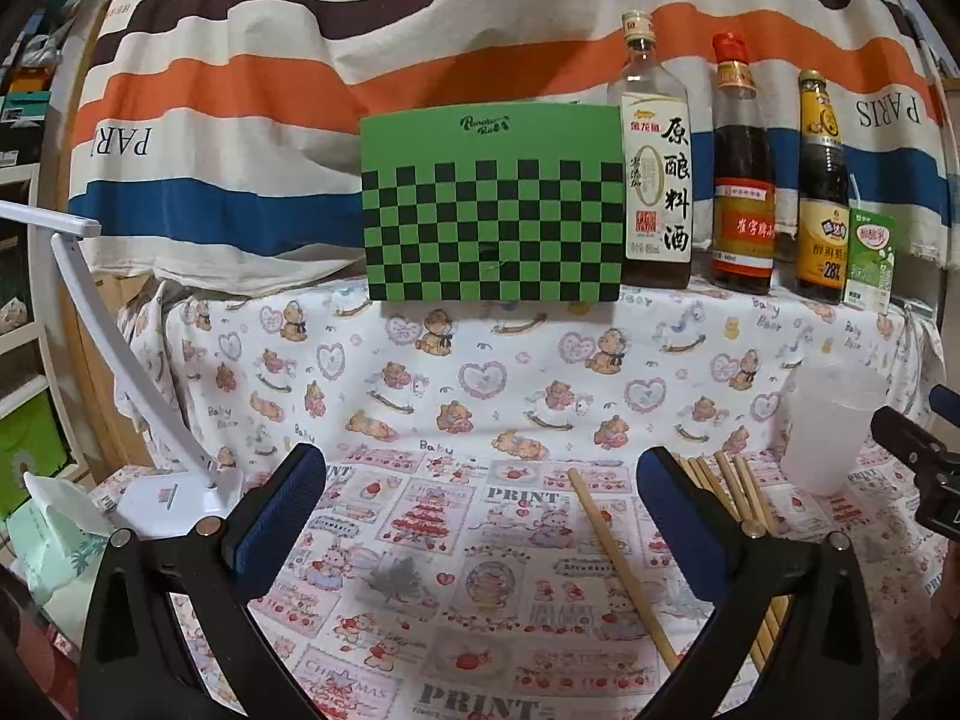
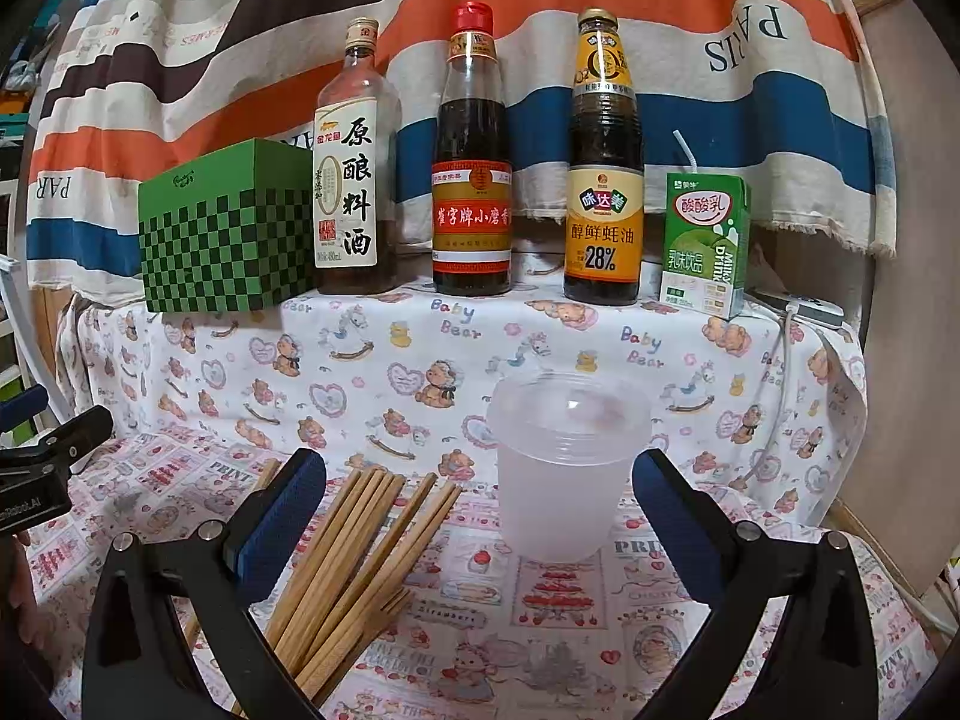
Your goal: Organize utensils
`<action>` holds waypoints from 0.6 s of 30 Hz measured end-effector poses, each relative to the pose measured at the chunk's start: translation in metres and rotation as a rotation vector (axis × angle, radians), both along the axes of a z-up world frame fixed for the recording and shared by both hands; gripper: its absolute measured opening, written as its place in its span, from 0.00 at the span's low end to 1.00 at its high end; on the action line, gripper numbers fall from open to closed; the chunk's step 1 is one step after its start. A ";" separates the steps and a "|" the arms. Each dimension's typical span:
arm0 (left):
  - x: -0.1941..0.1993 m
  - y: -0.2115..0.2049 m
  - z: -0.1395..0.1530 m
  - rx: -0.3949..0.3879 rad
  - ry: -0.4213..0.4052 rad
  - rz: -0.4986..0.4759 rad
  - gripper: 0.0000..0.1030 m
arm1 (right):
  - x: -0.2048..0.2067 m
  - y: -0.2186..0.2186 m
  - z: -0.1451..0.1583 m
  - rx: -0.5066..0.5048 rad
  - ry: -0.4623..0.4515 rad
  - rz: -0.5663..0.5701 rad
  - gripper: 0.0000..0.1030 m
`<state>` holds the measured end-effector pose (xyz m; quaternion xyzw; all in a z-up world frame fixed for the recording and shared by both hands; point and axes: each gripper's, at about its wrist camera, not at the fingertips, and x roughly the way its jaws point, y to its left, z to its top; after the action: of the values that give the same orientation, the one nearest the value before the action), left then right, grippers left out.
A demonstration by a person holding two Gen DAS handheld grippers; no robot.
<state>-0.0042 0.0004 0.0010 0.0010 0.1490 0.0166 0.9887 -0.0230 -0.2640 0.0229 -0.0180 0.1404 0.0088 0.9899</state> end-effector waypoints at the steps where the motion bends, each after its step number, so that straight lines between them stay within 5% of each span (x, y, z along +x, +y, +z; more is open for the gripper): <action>1: 0.000 0.001 0.000 -0.004 0.001 -0.004 1.00 | 0.000 -0.001 0.000 0.000 0.000 0.001 1.00; 18: 0.001 -0.002 -0.001 -0.002 0.005 -0.008 1.00 | 0.001 0.000 0.000 -0.001 0.004 -0.002 1.00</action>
<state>-0.0033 -0.0017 -0.0004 0.0006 0.1516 0.0124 0.9884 -0.0221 -0.2640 0.0227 -0.0182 0.1423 0.0076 0.9896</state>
